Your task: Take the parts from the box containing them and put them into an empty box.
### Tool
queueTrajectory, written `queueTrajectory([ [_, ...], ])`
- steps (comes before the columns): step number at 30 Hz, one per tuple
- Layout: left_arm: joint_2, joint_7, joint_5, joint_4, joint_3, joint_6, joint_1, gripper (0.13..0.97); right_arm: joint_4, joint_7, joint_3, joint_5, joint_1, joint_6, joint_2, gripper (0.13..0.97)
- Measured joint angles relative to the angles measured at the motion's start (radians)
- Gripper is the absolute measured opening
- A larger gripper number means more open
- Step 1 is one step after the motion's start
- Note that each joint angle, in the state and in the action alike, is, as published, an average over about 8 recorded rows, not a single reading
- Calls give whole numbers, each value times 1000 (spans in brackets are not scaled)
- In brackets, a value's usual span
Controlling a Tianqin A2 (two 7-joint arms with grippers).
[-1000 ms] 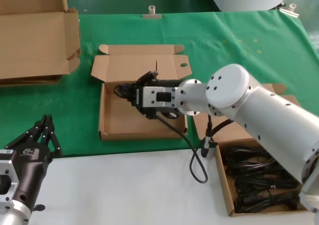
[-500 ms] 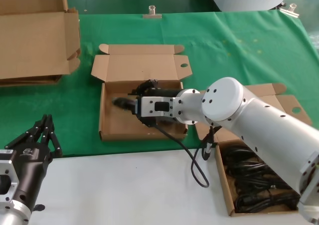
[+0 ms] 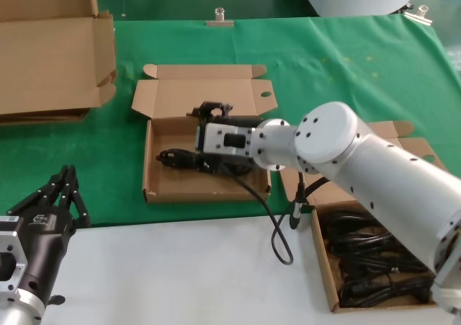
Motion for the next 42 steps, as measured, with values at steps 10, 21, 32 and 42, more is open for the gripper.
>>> queueTrajectory([
  [10,0,0,0,0,0,0,0,172,132,121,84,1,0,-13,85,637],
  [21,0,0,0,0,0,0,0,172,592,534,237,-310,-128,16,363,812],
  [32,0,0,0,0,0,0,0,172,948,860,548,-668,-377,-83,531,927],
  [42,0,0,0,0,0,0,0,192,1037,907,644,-714,-467,-107,564,965],
])
